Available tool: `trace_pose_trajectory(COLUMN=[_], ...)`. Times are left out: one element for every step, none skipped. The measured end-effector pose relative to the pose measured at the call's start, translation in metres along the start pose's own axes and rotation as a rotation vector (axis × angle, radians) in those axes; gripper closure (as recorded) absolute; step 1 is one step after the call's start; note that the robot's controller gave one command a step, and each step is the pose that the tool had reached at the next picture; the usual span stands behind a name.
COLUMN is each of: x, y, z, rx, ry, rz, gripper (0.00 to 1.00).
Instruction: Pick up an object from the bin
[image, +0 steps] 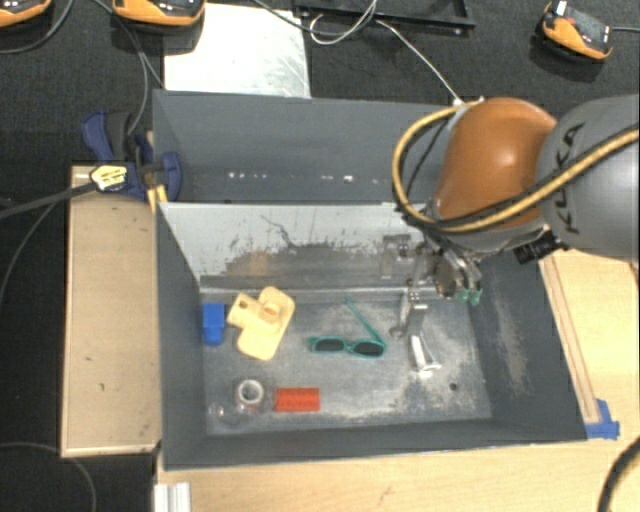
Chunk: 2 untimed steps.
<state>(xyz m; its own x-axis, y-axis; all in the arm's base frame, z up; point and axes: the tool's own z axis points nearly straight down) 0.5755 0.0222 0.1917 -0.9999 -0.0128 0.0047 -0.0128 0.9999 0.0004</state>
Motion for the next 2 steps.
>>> trace_pose_trajectory(x=[-0.002,0.025], y=[0.000,0.040], z=[-0.005,0.042], rx=[0.000,-0.001], ry=[-0.008,-0.002], rz=[0.001,-0.060], gripper=[0.00,0.00])
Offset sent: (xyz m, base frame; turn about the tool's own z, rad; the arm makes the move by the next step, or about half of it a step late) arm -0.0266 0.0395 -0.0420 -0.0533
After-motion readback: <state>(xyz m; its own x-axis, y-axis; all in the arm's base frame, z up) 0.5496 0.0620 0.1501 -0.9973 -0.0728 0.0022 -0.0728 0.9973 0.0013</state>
